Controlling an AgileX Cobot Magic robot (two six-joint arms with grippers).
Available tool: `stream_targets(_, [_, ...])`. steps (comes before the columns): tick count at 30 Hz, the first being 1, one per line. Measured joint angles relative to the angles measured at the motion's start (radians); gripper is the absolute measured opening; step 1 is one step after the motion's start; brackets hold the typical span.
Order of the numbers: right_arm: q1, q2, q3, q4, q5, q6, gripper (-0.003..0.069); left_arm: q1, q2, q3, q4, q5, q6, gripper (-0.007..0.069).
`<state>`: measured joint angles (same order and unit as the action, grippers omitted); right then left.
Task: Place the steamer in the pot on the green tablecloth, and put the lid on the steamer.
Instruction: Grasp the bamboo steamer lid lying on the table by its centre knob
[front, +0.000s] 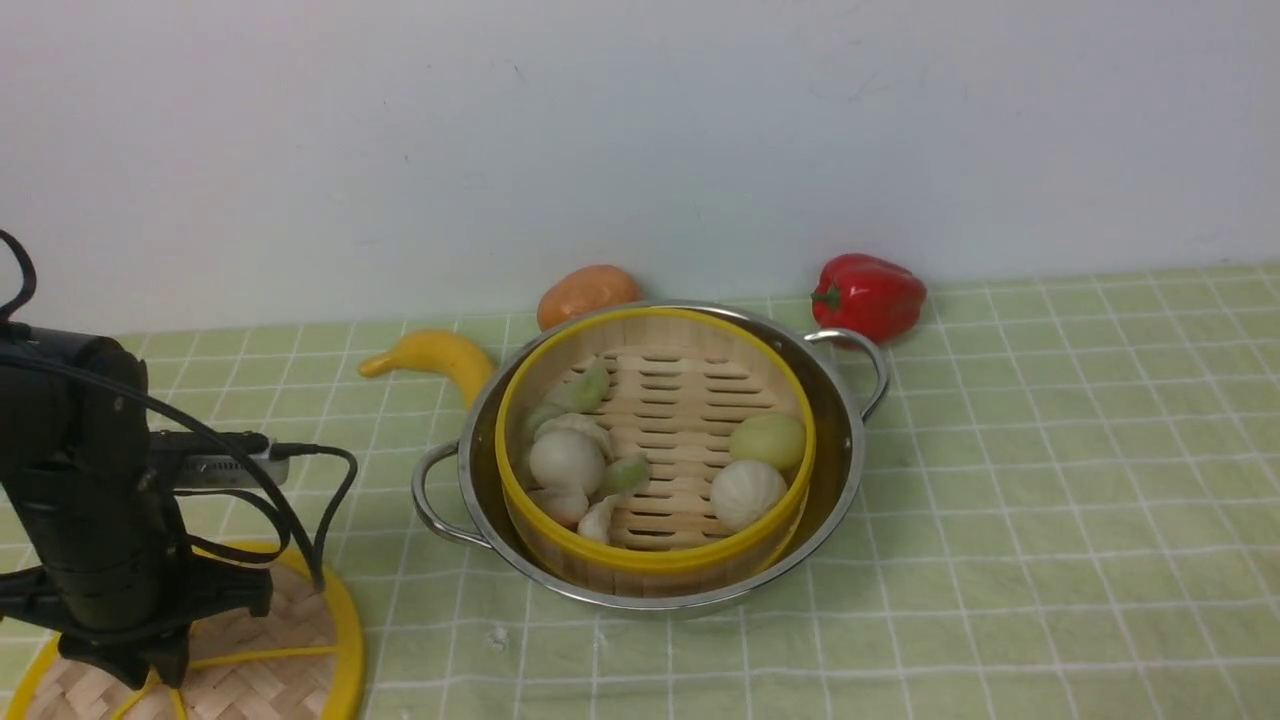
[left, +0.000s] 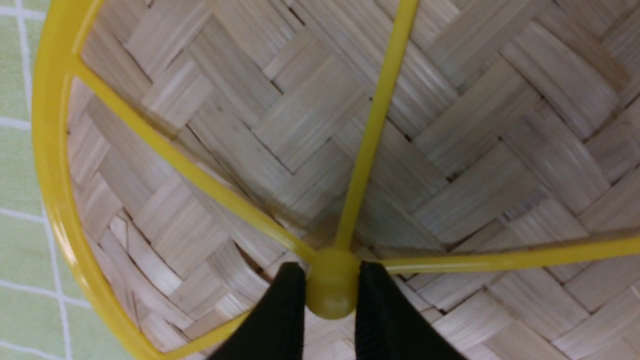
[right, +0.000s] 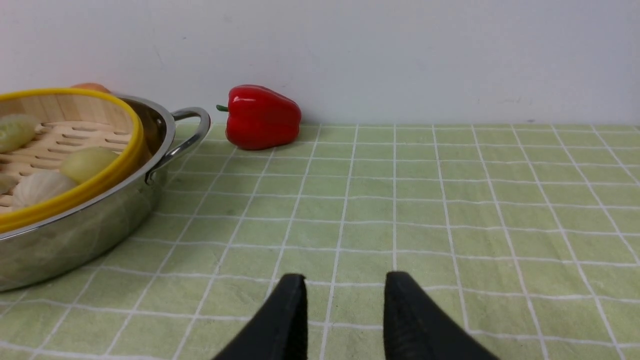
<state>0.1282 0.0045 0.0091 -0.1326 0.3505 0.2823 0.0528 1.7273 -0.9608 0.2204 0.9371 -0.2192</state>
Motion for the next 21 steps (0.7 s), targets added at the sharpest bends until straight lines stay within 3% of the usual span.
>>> stream_targets(8, [0.000,0.000,0.000,0.000,0.000,0.000,0.0240,-0.001,-0.034,-0.077,0.054,0.059,0.040,0.0116])
stream_targets(12, [0.000,0.000,0.000,-0.004,0.000,0.000,0.0240,-0.005,-0.103,-0.216,0.078,0.083,0.129,0.0116])
stream_targets(14, [0.000,0.000,0.000,-0.004,0.000,0.000,0.0240,-0.023,-0.133,-0.327,0.054,0.088,0.262,0.0116])
stream_targets(15, [0.000,0.000,0.000,-0.004,0.000,0.000,0.0240,-0.023,-0.135,-0.336,0.054,0.089,0.262,0.0116])
stream_targets(21, [0.000,0.000,0.000,-0.004,0.000,0.000,0.0240,-0.176,-0.127,-0.536,-0.135,0.135,0.759,0.0116])
